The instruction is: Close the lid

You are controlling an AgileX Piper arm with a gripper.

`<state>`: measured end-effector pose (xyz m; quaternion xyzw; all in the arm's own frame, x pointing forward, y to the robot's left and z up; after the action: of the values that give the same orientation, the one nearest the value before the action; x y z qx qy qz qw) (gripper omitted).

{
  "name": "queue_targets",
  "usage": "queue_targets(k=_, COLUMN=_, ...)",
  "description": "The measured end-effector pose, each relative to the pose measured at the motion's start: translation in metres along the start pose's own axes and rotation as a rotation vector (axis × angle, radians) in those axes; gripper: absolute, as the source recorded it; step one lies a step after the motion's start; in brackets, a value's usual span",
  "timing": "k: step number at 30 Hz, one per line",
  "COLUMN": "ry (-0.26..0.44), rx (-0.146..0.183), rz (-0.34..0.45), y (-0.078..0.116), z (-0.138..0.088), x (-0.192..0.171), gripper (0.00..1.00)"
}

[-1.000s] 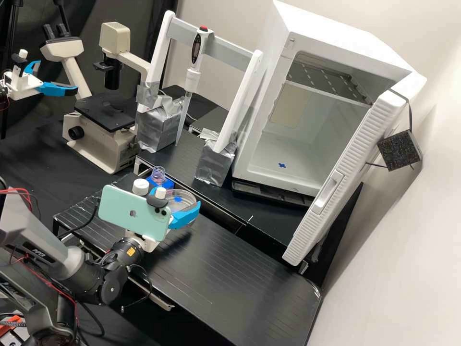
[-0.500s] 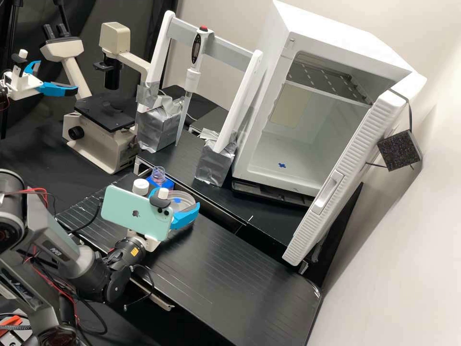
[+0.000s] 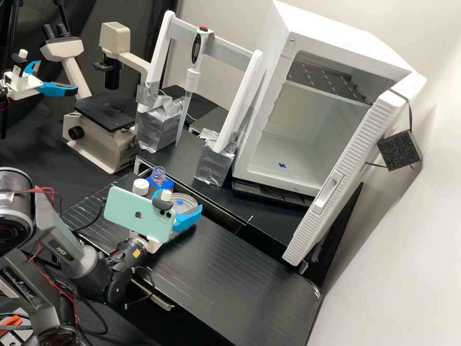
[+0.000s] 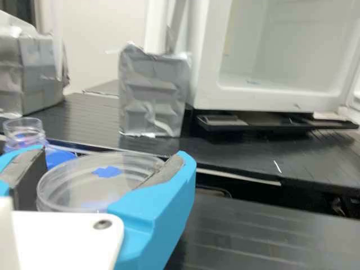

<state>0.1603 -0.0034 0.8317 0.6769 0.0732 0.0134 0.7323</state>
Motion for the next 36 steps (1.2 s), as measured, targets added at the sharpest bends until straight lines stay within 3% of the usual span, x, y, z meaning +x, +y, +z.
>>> queue_targets(k=4, ry=-0.003, rx=0.004, rz=-0.001, y=0.0, z=0.001, x=0.0, gripper=0.0)
queue_targets(k=5, ry=-0.005, rx=0.004, rz=0.001, y=0.0, z=0.001, x=0.0, gripper=1.0)
queue_targets(k=13, ry=-0.011, rx=0.004, rz=0.009, y=0.001, z=0.002, x=0.0, gripper=1.0)
queue_targets(k=22, ry=-0.003, rx=-0.026, rz=0.058, y=0.011, z=-0.005, x=-0.01, gripper=1.0)
queue_targets(k=26, ry=0.021, rx=-0.023, rz=0.085, y=0.015, z=-0.012, x=-0.014, gripper=1.0)
queue_targets(k=30, ry=0.089, rx=-0.021, rz=0.107, y=0.016, z=-0.027, x=-0.016, gripper=1.0)
queue_targets(k=36, ry=0.184, rx=0.049, rz=0.227, y=0.016, z=-0.048, x=-0.007, gripper=1.0)
